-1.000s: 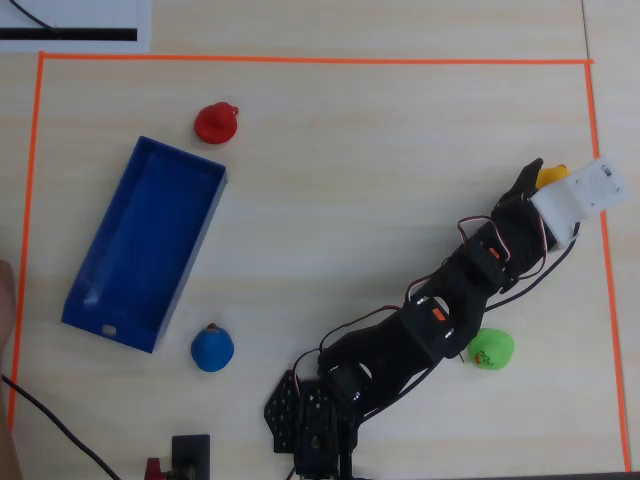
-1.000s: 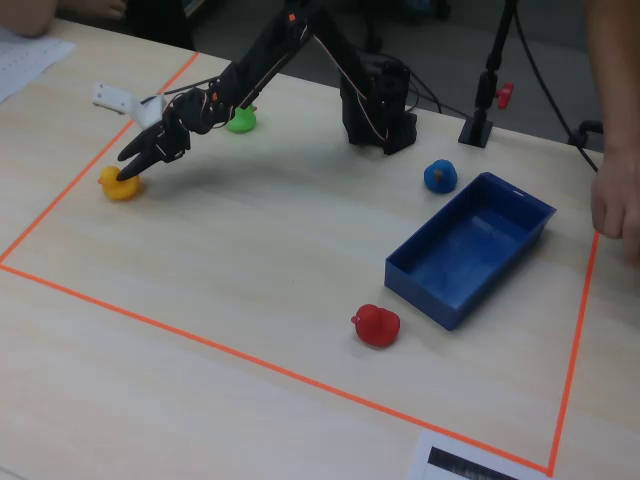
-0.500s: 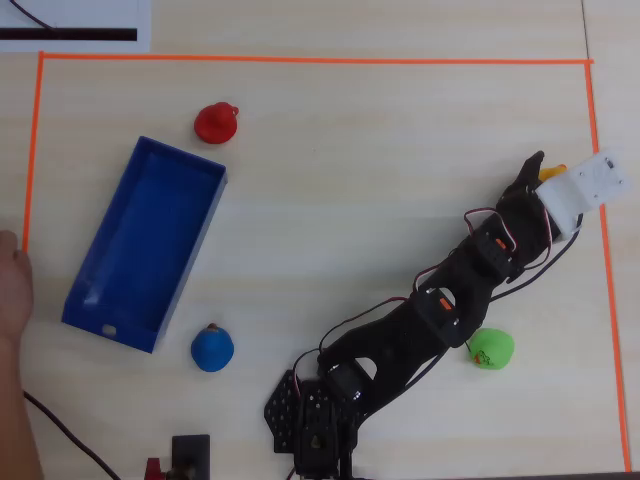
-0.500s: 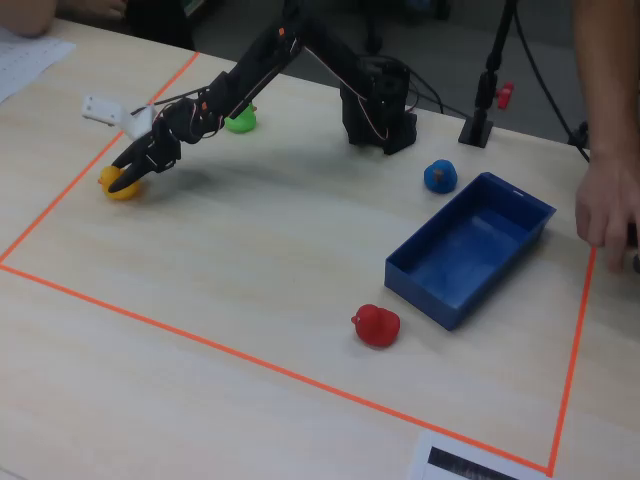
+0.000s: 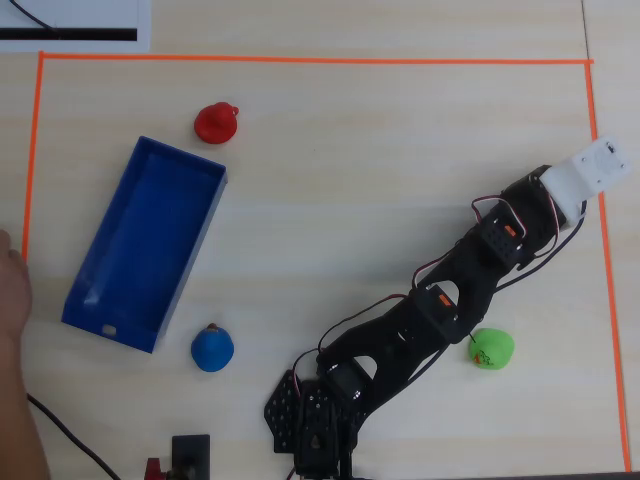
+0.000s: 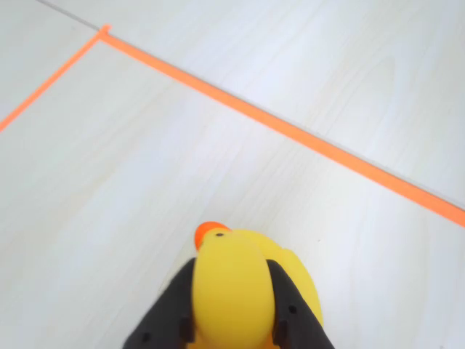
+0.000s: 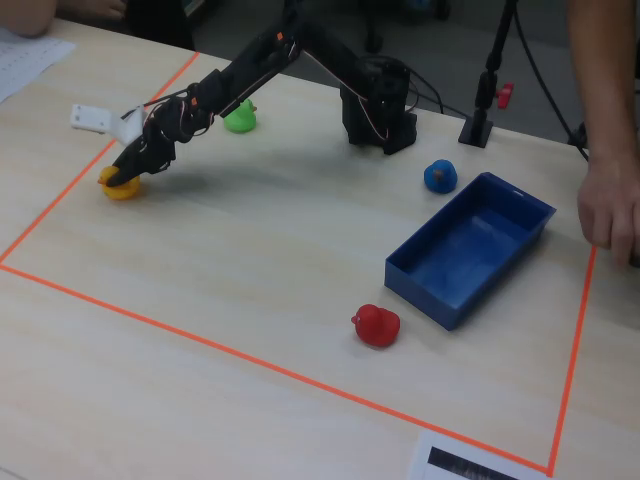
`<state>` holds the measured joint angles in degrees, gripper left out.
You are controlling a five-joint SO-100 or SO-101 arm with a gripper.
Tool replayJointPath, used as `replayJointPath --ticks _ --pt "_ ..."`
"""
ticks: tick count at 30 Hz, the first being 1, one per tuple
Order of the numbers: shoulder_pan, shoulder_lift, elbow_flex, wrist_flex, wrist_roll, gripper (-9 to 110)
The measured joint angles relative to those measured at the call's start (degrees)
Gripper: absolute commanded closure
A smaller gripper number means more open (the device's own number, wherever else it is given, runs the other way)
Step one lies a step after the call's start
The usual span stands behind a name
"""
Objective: Grasp yellow duck and put it into box.
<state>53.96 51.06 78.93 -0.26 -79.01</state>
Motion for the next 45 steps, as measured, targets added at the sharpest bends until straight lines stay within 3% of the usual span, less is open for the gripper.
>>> replayJointPath --ticks 9,14,24,29,35,39,45 --pt "0.0 0.2 -2.5 4.9 1.9 101" --pt "-0.4 0.6 -9.1 18.0 7.9 101" --pt "-10.1 26.5 -7.4 51.6 12.0 101" --pt "-18.8 44.3 7.7 64.5 7.0 101" --pt "-32.9 69.2 34.0 69.3 3.2 101" --pt "-45.8 83.1 44.4 75.2 7.5 101" --pt "-69.0 82.0 36.0 87.8 21.6 101"
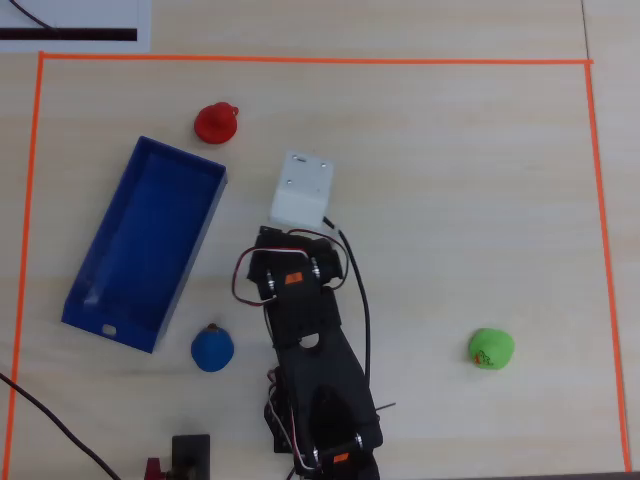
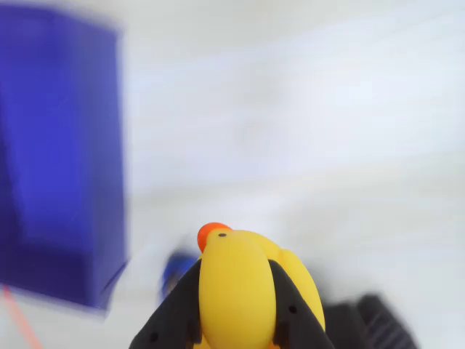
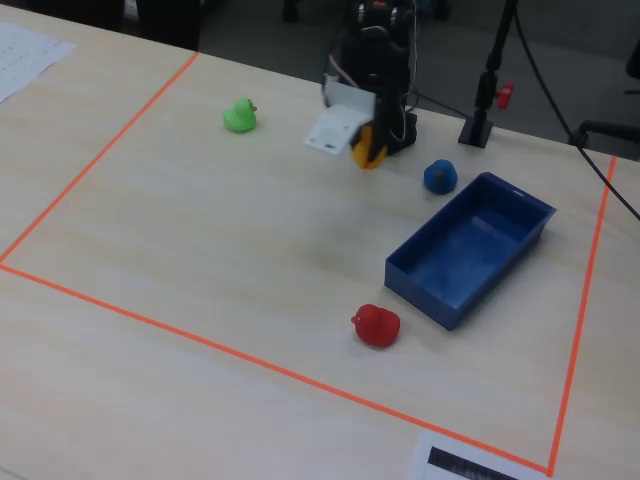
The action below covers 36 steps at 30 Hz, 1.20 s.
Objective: Grasp yellow duck and put it into box.
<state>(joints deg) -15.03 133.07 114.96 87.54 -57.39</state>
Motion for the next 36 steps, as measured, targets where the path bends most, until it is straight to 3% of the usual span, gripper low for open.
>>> replayJointPath --ticks 5,8,29,34,36 --pt "-18.8 -9.8 -10.5 5.1 11.5 101" --pt "-24.9 -17.8 -17.3 5.5 14.2 101" --pt "-25.7 -72.9 -77.3 11.2 14.0 101" --pt "-25.7 -76.8 -80.4 11.9 14.3 79" --pt "-25.5 -76.8 -80.4 11.9 14.3 76"
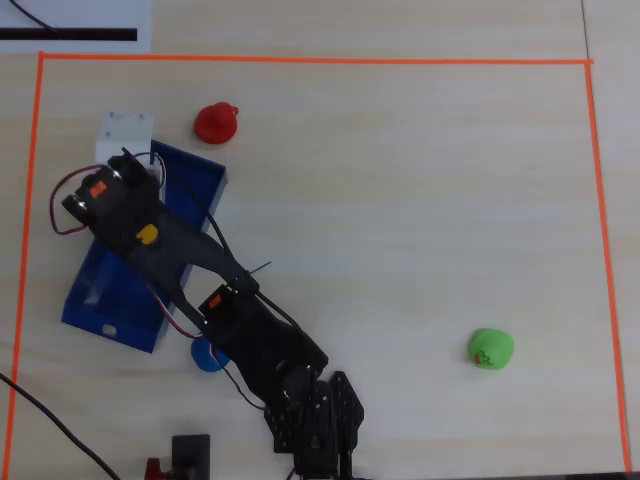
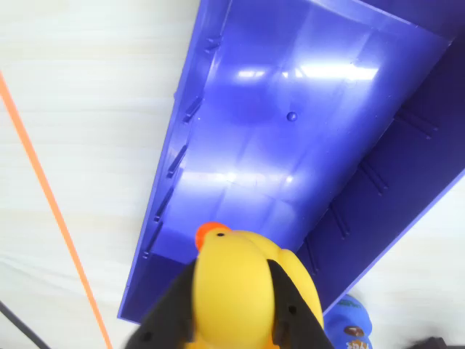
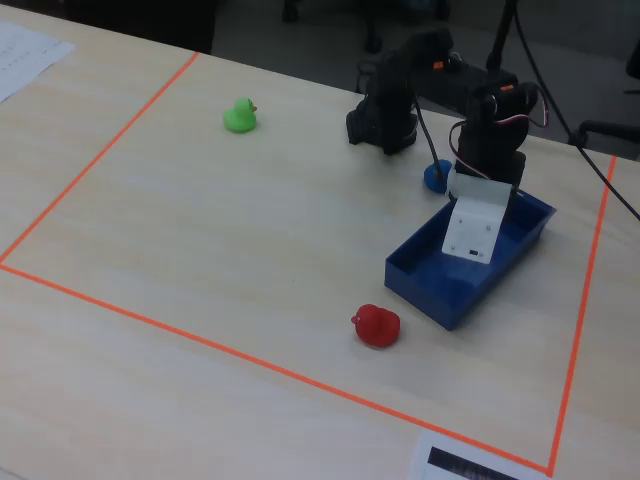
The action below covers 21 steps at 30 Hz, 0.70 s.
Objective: Grasp yellow duck and put it into box.
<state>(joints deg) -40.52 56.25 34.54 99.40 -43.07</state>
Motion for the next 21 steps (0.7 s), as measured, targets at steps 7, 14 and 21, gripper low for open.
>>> replayJointPath --ticks 7,14,21 --pt "2.3 0.1 0.0 0.1 -1.0 71" --pt "5.6 6.0 2.8 0.1 -2.7 101" --pt "18.6 33.7 31.5 -10.6 -12.2 101"
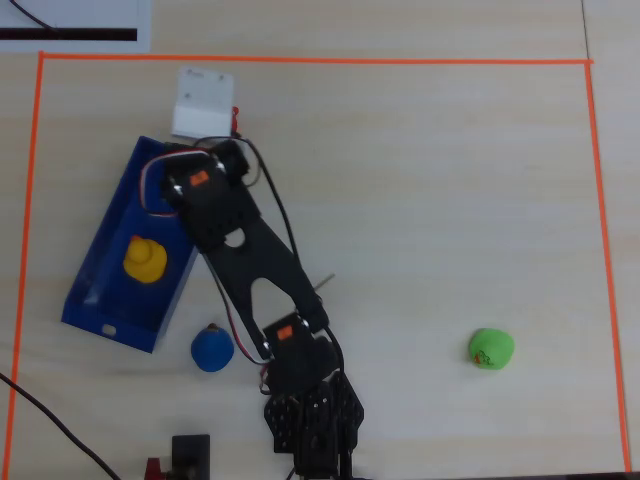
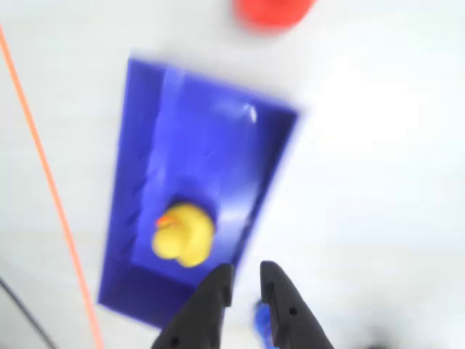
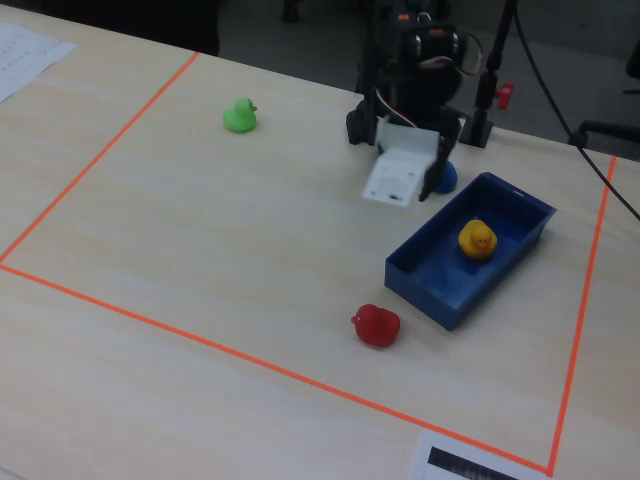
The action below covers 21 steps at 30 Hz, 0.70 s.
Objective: Grasp yellow duck and put it into box.
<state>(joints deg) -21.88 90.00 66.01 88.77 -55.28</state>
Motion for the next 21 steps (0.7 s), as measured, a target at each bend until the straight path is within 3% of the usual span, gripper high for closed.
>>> replayJointPath --ticks 8,13,21 --pt "18.6 43.1 56.5 -21.1 -17.5 101" --pt "19.4 60.9 82.7 -22.0 -19.0 101" --pt "18.0 81.3 103.5 -17.5 -20.6 101"
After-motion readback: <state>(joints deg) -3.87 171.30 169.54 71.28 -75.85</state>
